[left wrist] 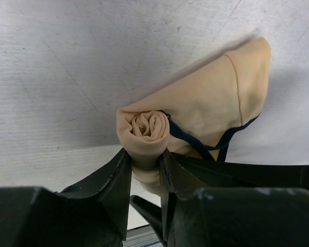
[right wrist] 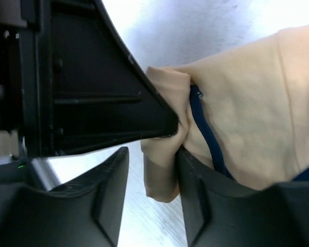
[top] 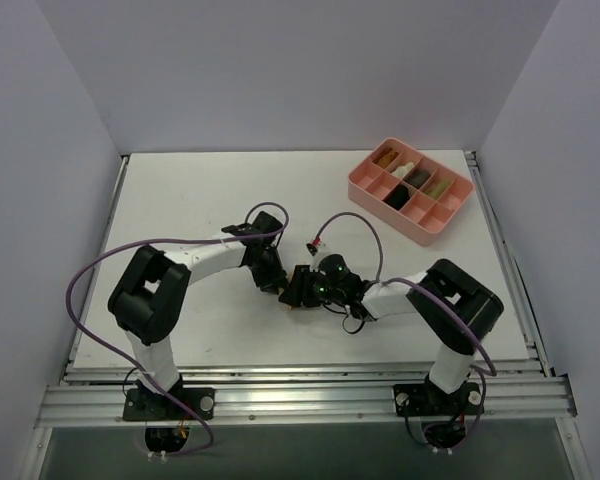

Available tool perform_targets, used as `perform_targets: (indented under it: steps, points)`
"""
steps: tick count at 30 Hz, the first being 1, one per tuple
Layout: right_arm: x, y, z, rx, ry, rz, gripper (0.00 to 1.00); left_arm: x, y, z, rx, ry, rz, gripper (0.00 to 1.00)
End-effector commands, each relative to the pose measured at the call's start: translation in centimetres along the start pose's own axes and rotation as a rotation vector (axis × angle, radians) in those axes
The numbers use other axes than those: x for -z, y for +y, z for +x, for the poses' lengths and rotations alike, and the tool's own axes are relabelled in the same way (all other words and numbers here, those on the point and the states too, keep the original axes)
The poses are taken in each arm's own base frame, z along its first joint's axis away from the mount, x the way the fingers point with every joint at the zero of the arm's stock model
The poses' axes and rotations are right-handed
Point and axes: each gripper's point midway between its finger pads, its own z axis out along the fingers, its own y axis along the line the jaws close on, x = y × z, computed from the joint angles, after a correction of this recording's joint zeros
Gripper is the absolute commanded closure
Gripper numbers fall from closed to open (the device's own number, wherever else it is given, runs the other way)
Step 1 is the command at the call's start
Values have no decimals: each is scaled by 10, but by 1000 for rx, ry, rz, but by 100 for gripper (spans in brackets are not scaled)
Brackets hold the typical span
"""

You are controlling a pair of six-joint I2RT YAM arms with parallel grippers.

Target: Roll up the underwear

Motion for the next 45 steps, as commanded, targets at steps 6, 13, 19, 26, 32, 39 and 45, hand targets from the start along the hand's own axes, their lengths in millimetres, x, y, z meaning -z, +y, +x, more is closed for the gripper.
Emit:
perform_targets:
  steps: [6,13,19,26,32,39,45]
  points:
    - [49,-75,32,152,173,511,55,-20,20,18,-56,58,-118,79]
    - [53,-33,3,371,82,550,55,-22,14,22,-81,77,-134,80]
    - [47,-13,-6,523,58,597,55,-22,11,24,-87,102,-164,80]
    - [33,-2,1,657,73,653,54,-19,10,26,-83,128,-185,80]
    - [27,-19,1,748,89,788,54,-18,8,29,-81,150,-196,81]
    - [23,-22,0,807,83,852,55,-16,9,32,-73,164,-208,81]
    - [23,-16,-1,839,48,888,57,-16,10,35,-70,175,-216,81]
